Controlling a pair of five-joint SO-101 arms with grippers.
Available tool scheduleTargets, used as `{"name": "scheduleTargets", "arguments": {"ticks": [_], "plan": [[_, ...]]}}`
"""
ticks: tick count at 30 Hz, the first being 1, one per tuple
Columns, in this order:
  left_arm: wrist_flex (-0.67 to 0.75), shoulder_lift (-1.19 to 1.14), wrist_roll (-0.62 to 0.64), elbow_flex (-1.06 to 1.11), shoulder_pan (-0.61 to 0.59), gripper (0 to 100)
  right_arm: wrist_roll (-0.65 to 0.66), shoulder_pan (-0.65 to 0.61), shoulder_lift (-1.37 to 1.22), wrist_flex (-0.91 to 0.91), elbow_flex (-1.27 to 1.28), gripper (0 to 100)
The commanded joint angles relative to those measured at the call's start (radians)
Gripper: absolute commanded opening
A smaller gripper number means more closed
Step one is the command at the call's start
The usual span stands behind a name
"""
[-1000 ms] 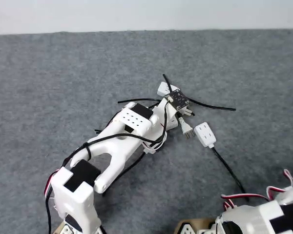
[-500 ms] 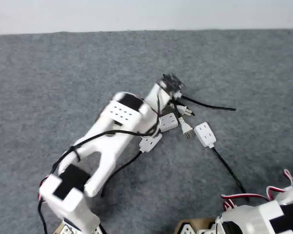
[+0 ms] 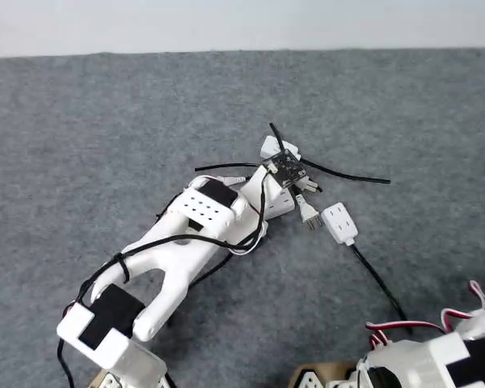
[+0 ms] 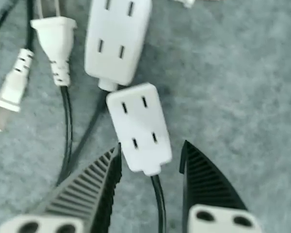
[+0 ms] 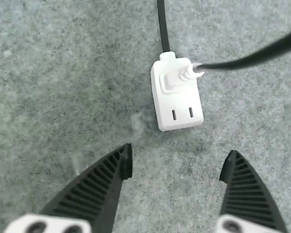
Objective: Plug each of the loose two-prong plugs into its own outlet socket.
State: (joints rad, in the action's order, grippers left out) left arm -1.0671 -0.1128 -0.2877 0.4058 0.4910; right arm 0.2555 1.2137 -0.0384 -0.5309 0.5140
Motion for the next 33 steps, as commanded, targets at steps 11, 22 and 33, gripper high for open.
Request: {"name": "scheduleTargets", "arguments": {"ticks": [11,22,33], "plan": [[0.195,0.044,0.049,0.084,-0.032,19,0.058,-0.001,0.018,-0.007,-0.048,27.8],[0.114,-0.080,0.060,-0.012,-0.025,19,0.061,-0.001,0.022,-0.008,-0.048,27.8],[-0.064,-0.080,0.506,-0.031,-0.029,1,0.061,0.008,0.025,-0.005,-0.051,27.8]]}}
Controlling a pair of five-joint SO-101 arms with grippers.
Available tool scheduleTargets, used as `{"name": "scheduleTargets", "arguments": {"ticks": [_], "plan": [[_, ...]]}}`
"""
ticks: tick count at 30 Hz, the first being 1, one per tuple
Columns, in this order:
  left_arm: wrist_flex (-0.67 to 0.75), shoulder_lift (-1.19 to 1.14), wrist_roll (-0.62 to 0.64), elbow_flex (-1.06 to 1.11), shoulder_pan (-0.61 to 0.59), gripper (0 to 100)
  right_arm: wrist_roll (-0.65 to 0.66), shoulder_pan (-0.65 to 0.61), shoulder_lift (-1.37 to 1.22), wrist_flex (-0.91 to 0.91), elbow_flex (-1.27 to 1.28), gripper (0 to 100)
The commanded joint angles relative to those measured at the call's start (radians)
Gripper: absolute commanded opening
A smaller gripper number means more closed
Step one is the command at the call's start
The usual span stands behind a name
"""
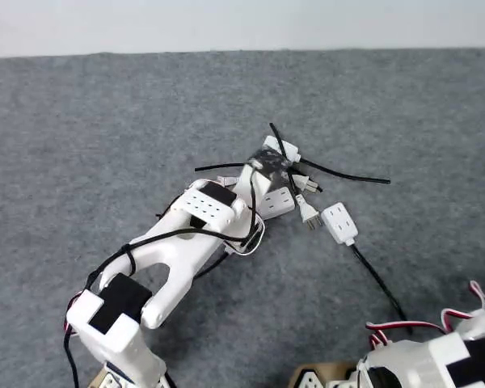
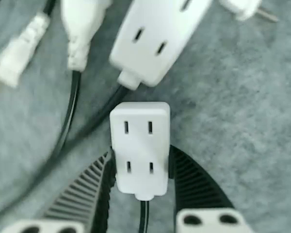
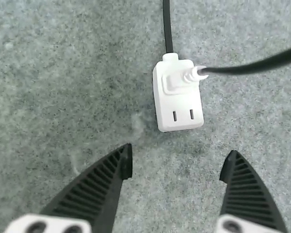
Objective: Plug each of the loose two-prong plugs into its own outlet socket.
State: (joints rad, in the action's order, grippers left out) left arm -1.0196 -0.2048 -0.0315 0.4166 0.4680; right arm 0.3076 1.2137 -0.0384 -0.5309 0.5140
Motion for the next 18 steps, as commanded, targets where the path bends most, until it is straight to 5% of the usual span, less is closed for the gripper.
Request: {"name": "scheduleTargets", "arguments": {"ticks": [1,7,12,18], "plan": [[-0.137,0.014,0.310,-0.047,-0.006,1,0.009,0.008,0.025,-0.007,-0.052,27.8],[-0.195,0.077,0.491,-0.042,-0.011,1,0.011,0.008,0.025,-0.012,-0.049,27.8],[-0.233,0.110,0.500,-0.025,-0.035,1,0.107,-0.007,0.027,-0.102,-0.055,27.8],[-0.098,0.115,0.503,0.090,-0.068,1,0.127,-0.027,0.028,-0.128,-0.057,27.8]]}}
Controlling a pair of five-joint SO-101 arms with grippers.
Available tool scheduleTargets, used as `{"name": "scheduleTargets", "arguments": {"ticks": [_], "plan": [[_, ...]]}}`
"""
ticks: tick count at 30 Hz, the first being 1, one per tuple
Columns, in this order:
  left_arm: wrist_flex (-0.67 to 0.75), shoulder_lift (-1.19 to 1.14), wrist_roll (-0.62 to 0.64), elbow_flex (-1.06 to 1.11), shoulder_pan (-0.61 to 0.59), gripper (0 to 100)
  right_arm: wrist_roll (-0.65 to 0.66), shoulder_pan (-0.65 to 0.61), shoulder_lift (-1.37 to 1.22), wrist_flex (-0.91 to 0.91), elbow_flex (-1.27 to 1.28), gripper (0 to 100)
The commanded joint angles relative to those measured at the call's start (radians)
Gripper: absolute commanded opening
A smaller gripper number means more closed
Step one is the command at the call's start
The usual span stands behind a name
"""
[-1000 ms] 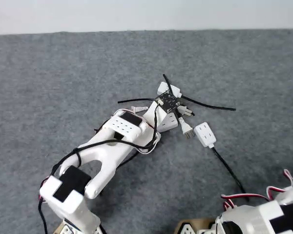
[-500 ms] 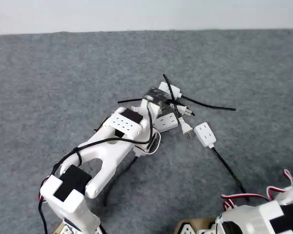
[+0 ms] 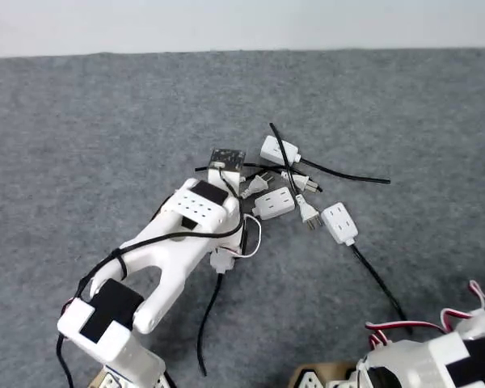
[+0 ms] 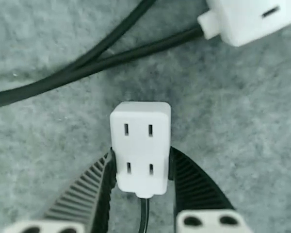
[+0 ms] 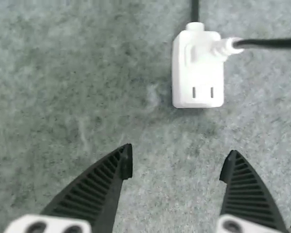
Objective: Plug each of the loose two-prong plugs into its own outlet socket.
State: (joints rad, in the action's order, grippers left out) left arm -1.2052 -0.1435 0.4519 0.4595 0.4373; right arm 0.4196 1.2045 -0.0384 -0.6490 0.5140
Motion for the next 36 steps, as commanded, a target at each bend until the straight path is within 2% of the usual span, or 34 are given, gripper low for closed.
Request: {"name": "scheduleTargets", "arguments": {"ticks": [1,7,17,20,23,27,31,36], "plan": [[0.098,0.054,0.020,0.064,-0.046,1,0.017,-0.018,0.028,-0.010,-0.057,27.8],[0.121,0.055,0.011,0.136,-0.110,2,0.018,-0.025,0.028,-0.010,-0.055,27.8],[0.124,0.127,-0.106,0.188,-0.124,2,0.087,-0.097,0.028,-0.130,-0.057,27.8],[0.127,0.269,-0.100,0.249,-0.129,6,0.084,-0.119,0.028,-0.136,-0.057,27.8],[0.147,0.413,-0.086,0.340,-0.127,16,0.083,-0.147,0.028,-0.139,-0.051,27.8],[0.141,0.474,-0.087,0.394,-0.170,27,0.083,-0.157,0.028,-0.191,-0.057,27.8],[0.121,0.485,-0.097,0.426,-0.209,28,0.083,-0.171,0.056,-0.209,-0.048,27.8],[0.092,0.520,-0.189,0.424,-0.230,28,0.081,-0.246,0.160,-0.335,-0.049,27.8]]}}
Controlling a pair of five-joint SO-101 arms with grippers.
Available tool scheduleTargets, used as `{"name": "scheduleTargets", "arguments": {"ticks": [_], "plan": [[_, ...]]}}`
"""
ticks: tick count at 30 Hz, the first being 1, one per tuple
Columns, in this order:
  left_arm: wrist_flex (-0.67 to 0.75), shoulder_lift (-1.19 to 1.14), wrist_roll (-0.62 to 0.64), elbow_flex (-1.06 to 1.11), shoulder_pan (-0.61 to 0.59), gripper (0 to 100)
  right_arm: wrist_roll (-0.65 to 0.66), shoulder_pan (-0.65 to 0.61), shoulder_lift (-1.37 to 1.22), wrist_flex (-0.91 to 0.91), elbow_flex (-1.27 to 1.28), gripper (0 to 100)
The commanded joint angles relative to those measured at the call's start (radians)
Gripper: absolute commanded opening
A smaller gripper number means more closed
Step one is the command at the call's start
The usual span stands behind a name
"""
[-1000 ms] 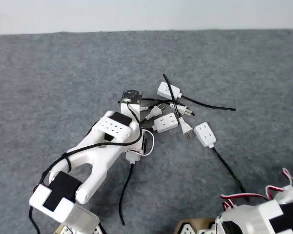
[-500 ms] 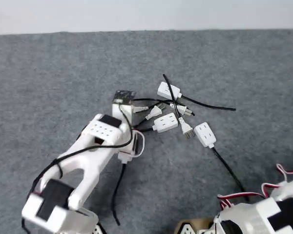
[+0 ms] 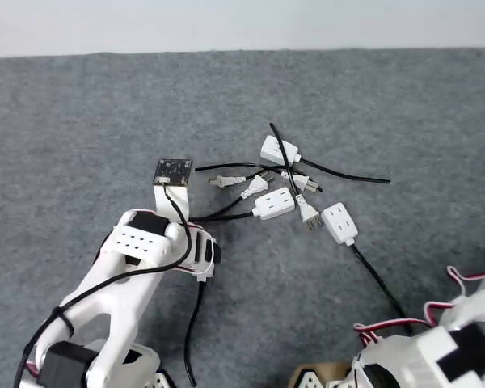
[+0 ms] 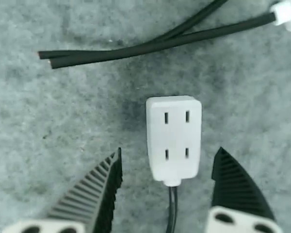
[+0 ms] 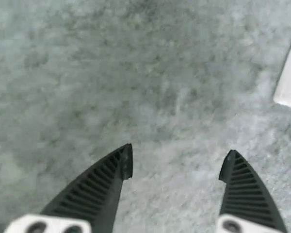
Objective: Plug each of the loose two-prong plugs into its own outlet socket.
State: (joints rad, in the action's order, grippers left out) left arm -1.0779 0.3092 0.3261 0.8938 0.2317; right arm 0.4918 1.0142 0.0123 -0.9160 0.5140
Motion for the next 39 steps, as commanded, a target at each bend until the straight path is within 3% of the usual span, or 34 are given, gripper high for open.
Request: {"name": "scheduleTargets", "arguments": {"ticks": [1,6,10,14,20,24,31,35,39], "plan": [[-0.055,0.103,-0.072,-0.010,-0.026,28,0.008,-0.082,0.140,-0.102,-0.048,27.8],[-0.144,0.422,-0.121,0.048,-0.061,28,-0.078,-0.226,0.325,-0.228,-0.048,27.7],[-0.196,0.680,-0.203,0.105,-0.178,28,-0.127,-0.414,0.432,-0.300,-0.048,26.1],[-0.213,0.718,-0.282,0.113,-0.353,28,-0.183,-0.647,0.427,-0.300,-0.054,17.7],[-0.101,0.720,-0.313,0.199,-0.548,28,-0.259,-0.903,0.288,-0.194,-0.117,20.3],[0.006,0.720,-0.327,0.269,-0.624,29,-0.259,-0.987,0.097,-0.168,-0.264,20.0],[0.118,0.720,-0.353,0.332,-0.678,29,-0.344,-1.086,-0.246,-0.295,-0.563,17.6],[0.121,0.694,-0.353,0.326,-0.678,29,-0.336,-1.147,-0.300,-0.309,-0.585,17.6],[0.158,0.519,-0.353,0.260,-0.680,29,-0.333,-1.165,-0.314,-0.303,-0.588,17.5]]}}
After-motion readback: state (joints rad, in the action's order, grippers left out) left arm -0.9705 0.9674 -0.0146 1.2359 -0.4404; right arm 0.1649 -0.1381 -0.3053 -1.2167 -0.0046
